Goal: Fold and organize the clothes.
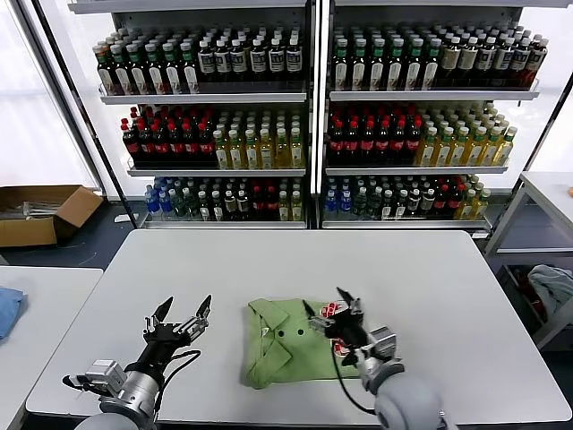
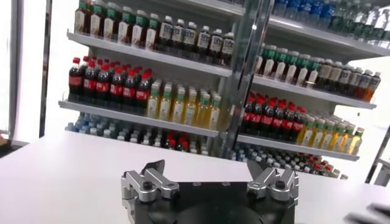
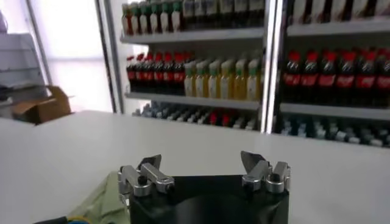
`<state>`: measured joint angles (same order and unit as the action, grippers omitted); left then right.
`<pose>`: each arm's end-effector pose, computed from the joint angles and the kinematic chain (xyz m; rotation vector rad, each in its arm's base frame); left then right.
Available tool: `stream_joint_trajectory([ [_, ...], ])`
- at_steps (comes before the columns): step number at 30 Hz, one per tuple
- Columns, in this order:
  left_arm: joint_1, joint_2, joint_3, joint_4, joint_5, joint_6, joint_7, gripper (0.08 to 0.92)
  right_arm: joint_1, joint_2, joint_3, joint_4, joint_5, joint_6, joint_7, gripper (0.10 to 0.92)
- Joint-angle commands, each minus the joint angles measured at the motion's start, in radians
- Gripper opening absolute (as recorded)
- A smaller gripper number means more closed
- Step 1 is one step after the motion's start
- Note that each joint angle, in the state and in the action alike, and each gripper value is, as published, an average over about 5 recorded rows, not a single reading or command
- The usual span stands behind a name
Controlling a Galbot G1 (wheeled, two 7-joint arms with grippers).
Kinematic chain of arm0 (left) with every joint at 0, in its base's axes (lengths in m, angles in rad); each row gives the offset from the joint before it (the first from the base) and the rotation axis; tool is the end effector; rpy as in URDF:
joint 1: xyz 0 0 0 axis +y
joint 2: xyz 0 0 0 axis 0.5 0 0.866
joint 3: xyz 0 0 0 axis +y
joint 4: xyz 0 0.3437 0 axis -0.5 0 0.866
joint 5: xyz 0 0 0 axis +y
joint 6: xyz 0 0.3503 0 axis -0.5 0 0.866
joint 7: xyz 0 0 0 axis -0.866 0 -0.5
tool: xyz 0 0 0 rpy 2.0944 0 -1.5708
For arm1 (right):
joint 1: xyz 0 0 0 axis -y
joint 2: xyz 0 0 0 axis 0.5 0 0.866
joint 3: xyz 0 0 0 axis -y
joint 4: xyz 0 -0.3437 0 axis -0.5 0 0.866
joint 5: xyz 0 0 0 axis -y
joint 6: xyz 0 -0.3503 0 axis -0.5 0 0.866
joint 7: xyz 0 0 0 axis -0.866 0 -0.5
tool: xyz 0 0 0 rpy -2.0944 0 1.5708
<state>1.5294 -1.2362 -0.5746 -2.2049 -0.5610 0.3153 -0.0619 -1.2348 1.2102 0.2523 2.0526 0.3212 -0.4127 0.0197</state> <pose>0.1922 0.0583 -0.2405 -0.2183 -2.9135 0.3112 0.2567 0.0138 -0.2514 0.5673 -2.8579 0.0313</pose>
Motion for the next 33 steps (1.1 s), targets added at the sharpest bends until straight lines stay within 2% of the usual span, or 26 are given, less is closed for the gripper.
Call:
stream_joint_trajectory([
  [1,0.000,-0.017,-0.020,0.002,0.073,-0.034,0.059,0.823,-0.207,-0.016,0.442,0.132,0.053,0.144,-0.134,0.823],
  [9,0.016,-0.065,-0.099,-0.014,0.163,-0.087,0.175,0.823,-0.331,0.057,0.647,0.115,0.096,0.218,-0.254,0.823],
  [15,0.032,-0.116,-0.264,0.005,0.214,-0.101,0.337,0.823,-0.366,0.099,0.711,0.089,0.092,0.247,-0.301,0.823],
  [18,0.029,-0.134,-0.330,0.007,0.224,-0.099,0.380,0.823,-0.372,0.116,0.722,0.086,0.092,0.252,-0.306,0.823],
  [24,0.029,-0.124,-0.393,0.031,0.204,-0.107,0.387,0.823,-0.377,0.128,0.713,0.064,0.065,0.255,-0.302,0.823],
  [33,0.034,-0.136,-0.392,0.029,0.203,-0.111,0.384,0.823,-0.372,0.135,0.701,0.054,0.045,0.270,-0.287,0.823],
])
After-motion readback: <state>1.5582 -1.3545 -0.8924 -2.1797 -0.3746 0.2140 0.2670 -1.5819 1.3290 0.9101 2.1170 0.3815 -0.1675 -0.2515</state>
